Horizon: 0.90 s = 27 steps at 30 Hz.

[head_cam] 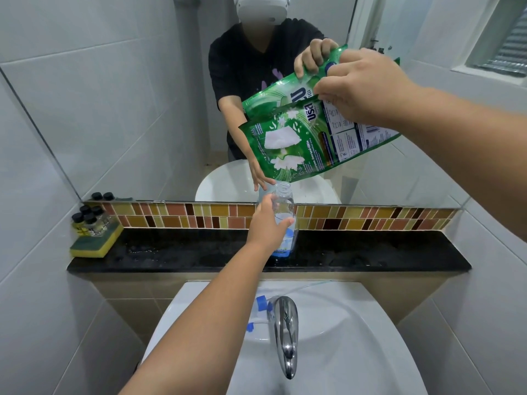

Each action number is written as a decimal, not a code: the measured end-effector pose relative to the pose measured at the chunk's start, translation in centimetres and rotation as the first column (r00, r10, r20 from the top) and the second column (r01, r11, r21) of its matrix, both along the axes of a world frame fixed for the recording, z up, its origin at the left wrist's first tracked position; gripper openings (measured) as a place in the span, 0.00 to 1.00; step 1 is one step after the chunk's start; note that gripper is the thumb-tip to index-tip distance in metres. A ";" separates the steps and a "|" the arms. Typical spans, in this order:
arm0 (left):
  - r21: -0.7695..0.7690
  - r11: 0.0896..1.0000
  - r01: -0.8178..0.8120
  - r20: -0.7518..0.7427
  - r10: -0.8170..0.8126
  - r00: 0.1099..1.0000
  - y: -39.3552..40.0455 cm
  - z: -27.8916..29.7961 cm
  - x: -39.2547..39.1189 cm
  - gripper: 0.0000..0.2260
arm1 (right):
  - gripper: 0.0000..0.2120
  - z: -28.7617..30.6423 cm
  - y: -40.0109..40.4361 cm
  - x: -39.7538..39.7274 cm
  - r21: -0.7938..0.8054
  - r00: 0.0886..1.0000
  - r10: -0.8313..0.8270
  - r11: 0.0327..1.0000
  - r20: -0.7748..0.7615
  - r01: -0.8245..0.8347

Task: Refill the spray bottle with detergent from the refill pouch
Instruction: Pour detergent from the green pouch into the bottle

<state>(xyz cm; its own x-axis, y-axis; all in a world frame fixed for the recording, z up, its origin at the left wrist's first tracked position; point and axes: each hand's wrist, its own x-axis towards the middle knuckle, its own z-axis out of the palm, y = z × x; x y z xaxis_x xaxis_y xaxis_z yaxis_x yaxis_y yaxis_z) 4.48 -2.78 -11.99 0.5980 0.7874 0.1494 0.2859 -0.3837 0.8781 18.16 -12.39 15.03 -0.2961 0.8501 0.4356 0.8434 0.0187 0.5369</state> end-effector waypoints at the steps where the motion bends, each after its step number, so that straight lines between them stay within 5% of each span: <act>1: 0.000 1.000 0.001 0.000 -0.001 1.000 0.0 0.0 0.0 0.30 | 0.13 0.1 0.0 0.0 -0.003 1.000 -0.005 1.000 0.003 0.005; 11: -0.016 1.000 0.012 0.015 -0.012 1.000 0.2 -0.2 0.0 0.30 | 0.27 0.1 0.0 -0.3 -0.017 1.000 -0.025 1.000 0.016 0.025; 16: -0.024 0.999 0.039 0.054 -0.038 0.998 0.6 -0.2 -0.3 0.33 | 0.23 0.1 -0.1 -0.2 -0.024 0.999 -0.049 0.999 0.012 0.049; 24: -0.240 0.970 0.030 0.497 0.096 0.862 3.3 4.6 -1.2 0.23 | 0.21 -0.2 0.0 0.0 0.003 1.000 -0.020 1.000 -0.004 0.020; 27: -0.260 0.966 0.014 0.563 0.139 0.815 3.8 6.0 -1.0 0.11 | 0.14 -0.2 0.2 0.3 0.002 1.000 -0.025 1.000 0.008 0.025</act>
